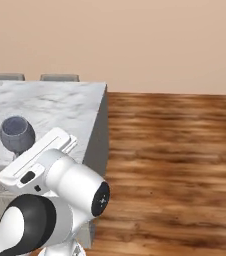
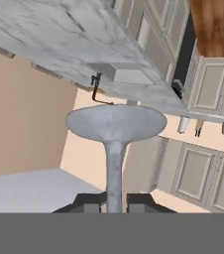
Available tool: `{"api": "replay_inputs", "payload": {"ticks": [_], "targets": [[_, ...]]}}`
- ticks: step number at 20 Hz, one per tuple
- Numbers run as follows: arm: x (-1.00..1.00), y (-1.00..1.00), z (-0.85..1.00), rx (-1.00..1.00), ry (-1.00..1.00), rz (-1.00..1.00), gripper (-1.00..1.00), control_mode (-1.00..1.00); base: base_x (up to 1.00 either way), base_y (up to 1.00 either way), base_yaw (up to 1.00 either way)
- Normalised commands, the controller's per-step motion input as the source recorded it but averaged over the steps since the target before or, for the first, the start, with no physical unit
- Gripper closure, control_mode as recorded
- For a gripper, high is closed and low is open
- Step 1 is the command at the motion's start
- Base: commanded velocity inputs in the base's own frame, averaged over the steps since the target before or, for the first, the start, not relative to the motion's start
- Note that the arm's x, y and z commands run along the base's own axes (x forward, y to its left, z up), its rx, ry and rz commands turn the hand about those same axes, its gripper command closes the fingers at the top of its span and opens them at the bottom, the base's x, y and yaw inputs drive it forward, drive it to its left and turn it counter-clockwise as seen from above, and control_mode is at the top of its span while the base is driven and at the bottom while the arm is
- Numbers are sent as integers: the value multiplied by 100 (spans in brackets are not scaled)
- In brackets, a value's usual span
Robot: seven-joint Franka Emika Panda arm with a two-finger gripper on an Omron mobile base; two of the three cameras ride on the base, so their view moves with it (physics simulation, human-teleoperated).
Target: Retrieve the wine glasses from the counter and place one next to each plate.
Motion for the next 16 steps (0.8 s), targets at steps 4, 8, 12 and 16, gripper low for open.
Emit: {"api": "replay_inputs", "payload": {"ticks": [4,8,12,16], "targets": [[0,0,0,0,0,0,100,100,61,-100,13],[0,0,0,0,0,0,100,100,97,-99,40],[0,0,0,0,0,0,100,100,59,-79,67],[0,0,0,0,0,0,100,100,32,-83,69]]}}
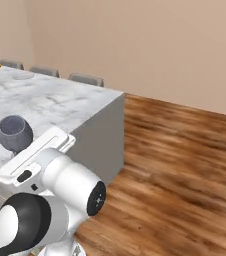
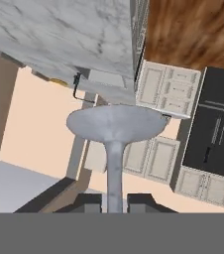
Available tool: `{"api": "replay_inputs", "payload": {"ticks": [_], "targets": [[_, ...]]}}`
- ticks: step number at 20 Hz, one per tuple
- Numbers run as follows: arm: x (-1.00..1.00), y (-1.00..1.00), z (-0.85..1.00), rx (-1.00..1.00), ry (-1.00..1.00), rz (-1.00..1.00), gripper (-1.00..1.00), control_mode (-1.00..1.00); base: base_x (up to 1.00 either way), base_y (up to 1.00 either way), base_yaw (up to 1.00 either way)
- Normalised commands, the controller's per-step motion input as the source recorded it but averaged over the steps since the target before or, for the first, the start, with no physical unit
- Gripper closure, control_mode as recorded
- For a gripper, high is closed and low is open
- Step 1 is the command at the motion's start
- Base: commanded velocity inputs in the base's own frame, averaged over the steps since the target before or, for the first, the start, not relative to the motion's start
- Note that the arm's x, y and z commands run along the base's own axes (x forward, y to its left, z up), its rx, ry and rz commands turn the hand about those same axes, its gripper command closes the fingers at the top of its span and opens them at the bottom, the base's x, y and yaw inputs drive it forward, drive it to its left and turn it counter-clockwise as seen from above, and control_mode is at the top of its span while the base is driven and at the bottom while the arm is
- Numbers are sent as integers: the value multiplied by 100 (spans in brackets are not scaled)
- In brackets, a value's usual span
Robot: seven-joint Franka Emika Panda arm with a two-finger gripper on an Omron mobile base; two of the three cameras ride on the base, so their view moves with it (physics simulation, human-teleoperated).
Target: Retrieve the wine glasses from the counter and place one next to each plate.
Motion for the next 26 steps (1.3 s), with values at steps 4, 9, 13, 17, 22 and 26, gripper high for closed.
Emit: {"api": "replay_inputs", "payload": {"ticks": [4,9,13,17,22,26], "targets": [[0,0,0,0,0,0,100,100,23,-85,69],[0,0,0,0,0,0,100,100,11,-87,66],[0,0,0,0,0,0,100,100,19,-100,24],[0,0,0,0,0,0,100,100,70,-100,12],[0,0,0,0,0,0,100,100,100,-100,15],[0,0,0,0,0,0,100,100,100,-100,13]]}}
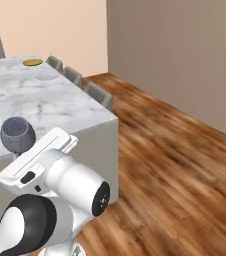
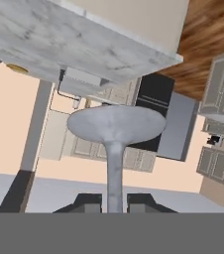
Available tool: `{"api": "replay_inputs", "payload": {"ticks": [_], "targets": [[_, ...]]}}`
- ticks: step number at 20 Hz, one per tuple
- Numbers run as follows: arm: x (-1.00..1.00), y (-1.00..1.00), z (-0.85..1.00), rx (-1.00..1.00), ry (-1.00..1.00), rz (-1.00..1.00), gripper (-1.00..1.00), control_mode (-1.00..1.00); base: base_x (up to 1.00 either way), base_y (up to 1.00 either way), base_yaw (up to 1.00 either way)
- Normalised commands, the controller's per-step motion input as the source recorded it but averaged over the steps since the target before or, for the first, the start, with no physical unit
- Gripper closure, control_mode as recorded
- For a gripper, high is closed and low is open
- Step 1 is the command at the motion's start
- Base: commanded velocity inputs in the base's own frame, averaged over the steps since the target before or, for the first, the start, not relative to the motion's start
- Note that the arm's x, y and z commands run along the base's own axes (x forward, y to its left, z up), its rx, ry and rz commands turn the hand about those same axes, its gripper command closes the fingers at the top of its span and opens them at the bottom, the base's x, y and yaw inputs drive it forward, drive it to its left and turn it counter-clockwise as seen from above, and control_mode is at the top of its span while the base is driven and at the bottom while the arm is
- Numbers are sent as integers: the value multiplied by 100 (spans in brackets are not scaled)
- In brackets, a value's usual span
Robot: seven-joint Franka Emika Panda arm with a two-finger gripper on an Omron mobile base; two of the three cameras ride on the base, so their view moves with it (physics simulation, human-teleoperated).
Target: Retrieve the wine glasses from the counter and place one next to each plate.
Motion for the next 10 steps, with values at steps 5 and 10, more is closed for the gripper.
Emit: {"api": "replay_inputs", "payload": {"ticks": [5,10], "targets": [[0,0,0,0,0,0,100,100,100,-100,17],[0,0,0,0,0,0,100,100,100,-100,17]]}}
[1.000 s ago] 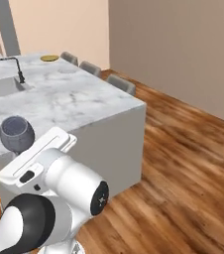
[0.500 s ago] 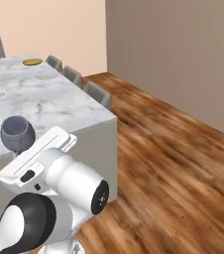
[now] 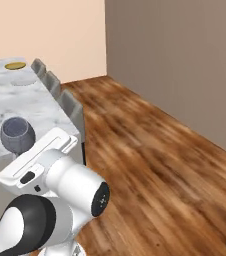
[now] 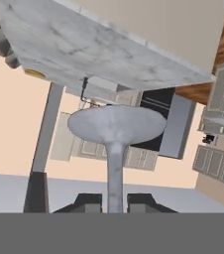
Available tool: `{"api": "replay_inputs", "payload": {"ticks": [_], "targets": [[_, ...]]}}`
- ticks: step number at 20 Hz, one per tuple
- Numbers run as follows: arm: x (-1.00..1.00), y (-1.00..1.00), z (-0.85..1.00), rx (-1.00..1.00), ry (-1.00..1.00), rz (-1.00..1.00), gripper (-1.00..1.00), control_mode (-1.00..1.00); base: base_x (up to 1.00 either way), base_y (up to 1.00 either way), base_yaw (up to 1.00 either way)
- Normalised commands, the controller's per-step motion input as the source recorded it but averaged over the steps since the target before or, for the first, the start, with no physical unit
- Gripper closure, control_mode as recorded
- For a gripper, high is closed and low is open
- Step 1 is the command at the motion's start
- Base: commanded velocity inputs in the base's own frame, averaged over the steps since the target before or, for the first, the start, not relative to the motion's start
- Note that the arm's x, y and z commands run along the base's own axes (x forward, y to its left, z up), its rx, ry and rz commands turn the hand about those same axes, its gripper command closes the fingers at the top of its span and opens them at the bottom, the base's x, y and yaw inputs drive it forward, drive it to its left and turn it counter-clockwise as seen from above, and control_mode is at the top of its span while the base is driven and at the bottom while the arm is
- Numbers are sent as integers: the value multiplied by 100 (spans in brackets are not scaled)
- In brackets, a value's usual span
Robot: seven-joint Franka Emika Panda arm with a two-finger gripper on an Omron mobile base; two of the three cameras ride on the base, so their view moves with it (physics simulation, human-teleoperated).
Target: Retrieve the wine glasses from the counter and place one next to each plate.
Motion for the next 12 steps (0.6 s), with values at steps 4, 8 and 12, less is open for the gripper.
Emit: {"api": "replay_inputs", "payload": {"ticks": [4,8,12], "targets": [[0,0,0,0,0,0,100,100,100,-100,23],[0,0,0,0,0,0,100,100,100,-100,25],[0,0,0,0,0,0,100,100,100,-98,39]]}}
